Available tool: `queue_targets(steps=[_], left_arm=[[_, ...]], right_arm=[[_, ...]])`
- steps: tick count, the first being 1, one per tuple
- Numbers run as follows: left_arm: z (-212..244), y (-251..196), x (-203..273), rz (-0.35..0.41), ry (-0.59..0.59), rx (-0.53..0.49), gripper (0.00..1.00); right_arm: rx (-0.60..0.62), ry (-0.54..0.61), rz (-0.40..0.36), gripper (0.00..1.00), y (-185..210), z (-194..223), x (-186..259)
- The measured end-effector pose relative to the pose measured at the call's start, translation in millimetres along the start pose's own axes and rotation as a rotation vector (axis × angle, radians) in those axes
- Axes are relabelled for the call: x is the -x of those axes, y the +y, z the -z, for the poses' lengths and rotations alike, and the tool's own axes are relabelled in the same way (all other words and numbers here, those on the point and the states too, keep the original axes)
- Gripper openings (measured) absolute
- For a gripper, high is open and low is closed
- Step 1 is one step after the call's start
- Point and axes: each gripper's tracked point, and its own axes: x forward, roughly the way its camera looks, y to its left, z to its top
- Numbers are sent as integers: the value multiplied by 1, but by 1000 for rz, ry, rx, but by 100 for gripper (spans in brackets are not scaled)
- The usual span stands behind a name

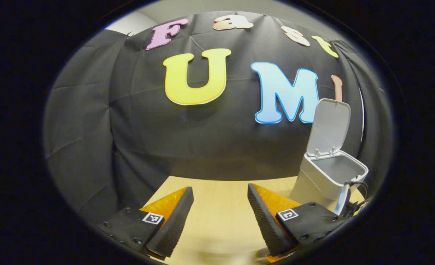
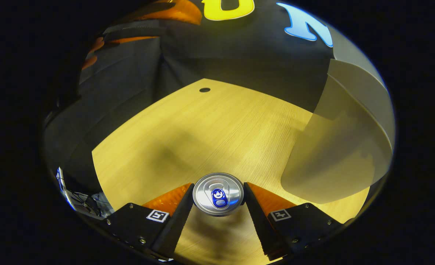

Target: Press the lid of the desktop garbage bin to open it, pick up the crumpled paper on the desktop and throw it into the bin, then pick up the pop can on the desktop and drop it into the bin, and finally close the garbage bin lid.

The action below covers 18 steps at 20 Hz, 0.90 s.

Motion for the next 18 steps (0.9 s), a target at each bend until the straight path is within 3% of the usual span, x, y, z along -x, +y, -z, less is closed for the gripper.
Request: queue_targets(steps=[2,3,10,11,14,18], left_arm=[[0,-1,0,3,0,-9,100],[-1,-1,0,4,0,-10,97],[2,0,1,3,10,-12,100],[3,1,1,1,10,-12,97],[4,3,2,-3,12,-7,100],[7,5,1,-6,20,-1,97]], right_arm=[[-17,-42,2,84,0,-20,9],[-24,-65,4,84,-2,-30,14],[-91,-213,-3,84,-11,-90,45],[-100,-238,-6,84,-13,-100,51],[-101,-339,4,84,-19,-136,74],[-117,-475,25,84,-36,-185,104]])
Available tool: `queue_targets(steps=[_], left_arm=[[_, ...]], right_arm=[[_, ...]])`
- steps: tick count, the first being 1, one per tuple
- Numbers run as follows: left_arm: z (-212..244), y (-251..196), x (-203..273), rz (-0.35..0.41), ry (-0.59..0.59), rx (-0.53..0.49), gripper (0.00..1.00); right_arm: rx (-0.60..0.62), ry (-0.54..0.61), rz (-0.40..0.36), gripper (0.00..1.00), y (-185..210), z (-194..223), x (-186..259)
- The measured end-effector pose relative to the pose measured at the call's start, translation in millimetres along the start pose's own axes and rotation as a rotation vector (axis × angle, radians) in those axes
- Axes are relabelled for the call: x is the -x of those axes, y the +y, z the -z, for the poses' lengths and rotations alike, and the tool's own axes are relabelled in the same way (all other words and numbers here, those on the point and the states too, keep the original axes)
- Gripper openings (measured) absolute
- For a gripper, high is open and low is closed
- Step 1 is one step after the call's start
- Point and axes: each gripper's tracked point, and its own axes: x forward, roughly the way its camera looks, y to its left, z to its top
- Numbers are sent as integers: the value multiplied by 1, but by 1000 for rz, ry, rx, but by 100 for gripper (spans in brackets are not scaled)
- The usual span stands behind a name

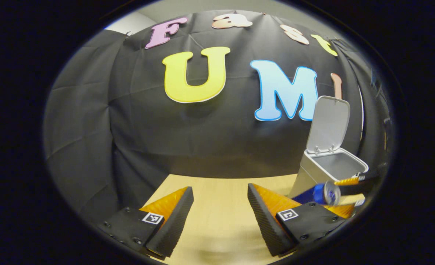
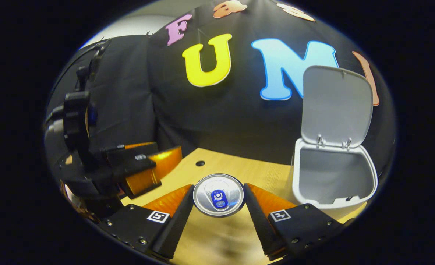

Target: Press the lid of the desktop garbage bin to open it, pick up the crumpled paper on the desktop and throw it into the bin, then pick up the pop can on the desktop and drop it into the bin, and finally close the garbage bin lid.

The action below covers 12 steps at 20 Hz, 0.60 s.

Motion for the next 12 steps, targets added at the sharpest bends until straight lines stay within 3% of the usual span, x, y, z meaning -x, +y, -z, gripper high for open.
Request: queue_targets(steps=[7,8,12], left_arm=[[3,2,-2,-4,12,8,100],[4,3,-1,-4,14,7,97],[3,6,-2,-9,15,7,100]], right_arm=[[-74,-151,80,84,-47,-64,15],[-90,-171,104,84,-58,-70,20],[-143,-206,217,84,-113,-80,32]])
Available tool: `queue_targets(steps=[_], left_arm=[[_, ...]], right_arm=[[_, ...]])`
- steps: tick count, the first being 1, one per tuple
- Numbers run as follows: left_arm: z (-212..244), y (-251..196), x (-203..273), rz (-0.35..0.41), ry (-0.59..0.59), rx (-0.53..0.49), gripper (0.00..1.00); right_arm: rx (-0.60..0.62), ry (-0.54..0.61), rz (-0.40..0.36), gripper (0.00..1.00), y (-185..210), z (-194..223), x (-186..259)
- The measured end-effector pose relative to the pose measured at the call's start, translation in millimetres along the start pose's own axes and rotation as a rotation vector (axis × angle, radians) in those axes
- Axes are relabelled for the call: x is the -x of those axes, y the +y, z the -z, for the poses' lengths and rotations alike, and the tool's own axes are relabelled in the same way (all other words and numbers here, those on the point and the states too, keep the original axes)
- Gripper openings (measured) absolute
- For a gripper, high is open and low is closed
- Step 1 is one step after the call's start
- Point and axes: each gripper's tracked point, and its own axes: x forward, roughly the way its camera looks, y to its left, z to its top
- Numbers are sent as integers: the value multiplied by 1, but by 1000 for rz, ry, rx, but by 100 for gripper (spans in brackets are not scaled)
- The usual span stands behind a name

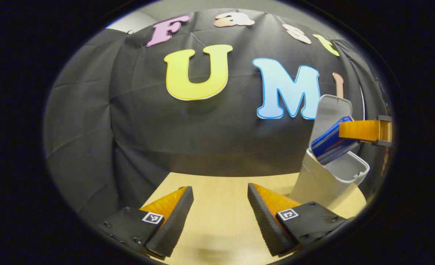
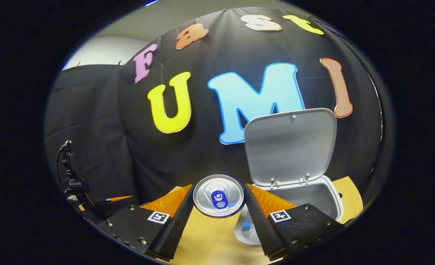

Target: Press the lid of the desktop garbage bin to open it, pick up the crumpled paper on the desktop and throw it into the bin, then pick up the pop can on the desktop and drop it into the bin, and finally close the garbage bin lid.

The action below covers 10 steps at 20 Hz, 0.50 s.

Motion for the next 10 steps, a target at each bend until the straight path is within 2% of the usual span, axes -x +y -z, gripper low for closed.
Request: queue_targets(steps=[2,4,5,6,9,10], left_arm=[[0,0,-2,-2,1,1,97],[1,0,-2,0,4,2,100],[2,-1,-3,2,6,2,97],[2,-1,-3,3,7,2,100],[4,-3,-6,4,10,-9,100],[4,-5,-7,6,12,-14,97]], right_arm=[[-8,-2,62,84,-30,0,2],[-7,-1,119,84,-56,1,5],[-8,4,143,84,-68,4,6],[-7,16,166,84,-78,10,8],[-11,57,217,84,-102,29,11],[-11,68,230,84,-107,36,12]])
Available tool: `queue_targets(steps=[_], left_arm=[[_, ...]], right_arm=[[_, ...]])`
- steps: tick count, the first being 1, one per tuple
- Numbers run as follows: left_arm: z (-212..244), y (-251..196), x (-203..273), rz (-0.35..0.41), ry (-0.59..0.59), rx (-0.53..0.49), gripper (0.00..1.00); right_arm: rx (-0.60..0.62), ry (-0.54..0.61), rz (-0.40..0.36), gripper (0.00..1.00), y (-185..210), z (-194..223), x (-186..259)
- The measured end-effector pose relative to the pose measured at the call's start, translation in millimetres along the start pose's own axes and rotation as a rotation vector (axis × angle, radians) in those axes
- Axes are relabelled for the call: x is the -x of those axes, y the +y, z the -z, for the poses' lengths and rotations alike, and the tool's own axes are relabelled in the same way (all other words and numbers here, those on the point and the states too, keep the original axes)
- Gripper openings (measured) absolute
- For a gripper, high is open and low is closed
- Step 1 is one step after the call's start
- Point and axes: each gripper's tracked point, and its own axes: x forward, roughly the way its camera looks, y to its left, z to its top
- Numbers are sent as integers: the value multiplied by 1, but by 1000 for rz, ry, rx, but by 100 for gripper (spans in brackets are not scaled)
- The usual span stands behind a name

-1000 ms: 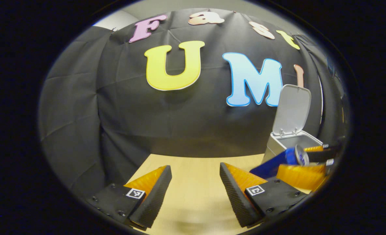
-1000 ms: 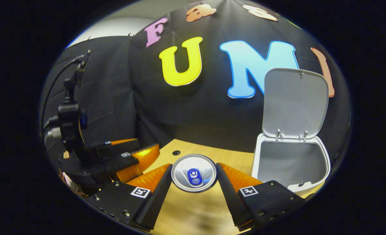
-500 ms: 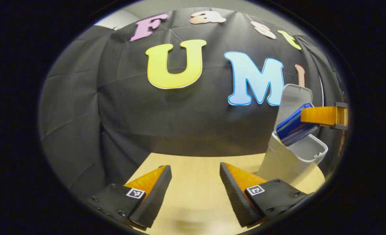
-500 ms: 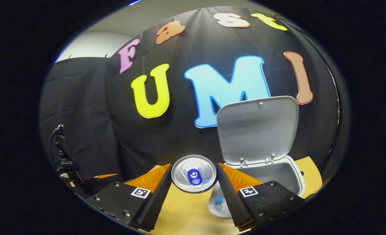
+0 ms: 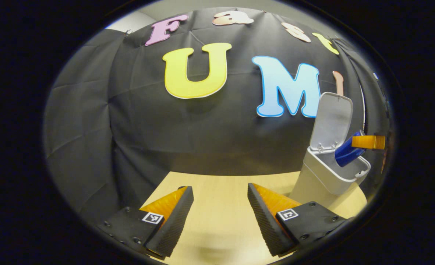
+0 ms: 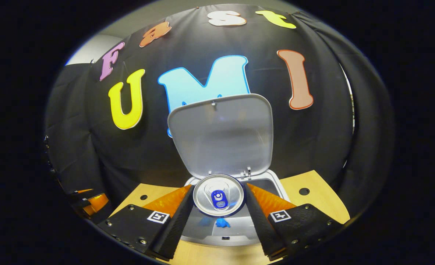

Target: Press the lid of the desktop garbage bin to open it, pick up the crumpled paper on the desktop and throw it into the bin, then pick up the pop can on the desktop and drop it into the bin, and finally close the garbage bin lid.

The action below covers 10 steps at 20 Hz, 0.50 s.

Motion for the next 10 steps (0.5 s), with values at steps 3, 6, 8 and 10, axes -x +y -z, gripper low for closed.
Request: queue_targets(steps=[3,6,8,10], left_arm=[[3,-1,-1,4,6,-10,97],[4,-1,-1,2,12,-9,97],[5,-1,-1,1,13,-14,97],[5,0,-2,-3,14,-17,97]], right_arm=[[7,36,26,84,-11,14,-4],[-2,70,54,84,-22,26,-10],[-27,84,68,84,-26,31,-12],[-49,90,78,85,-30,34,-13]])
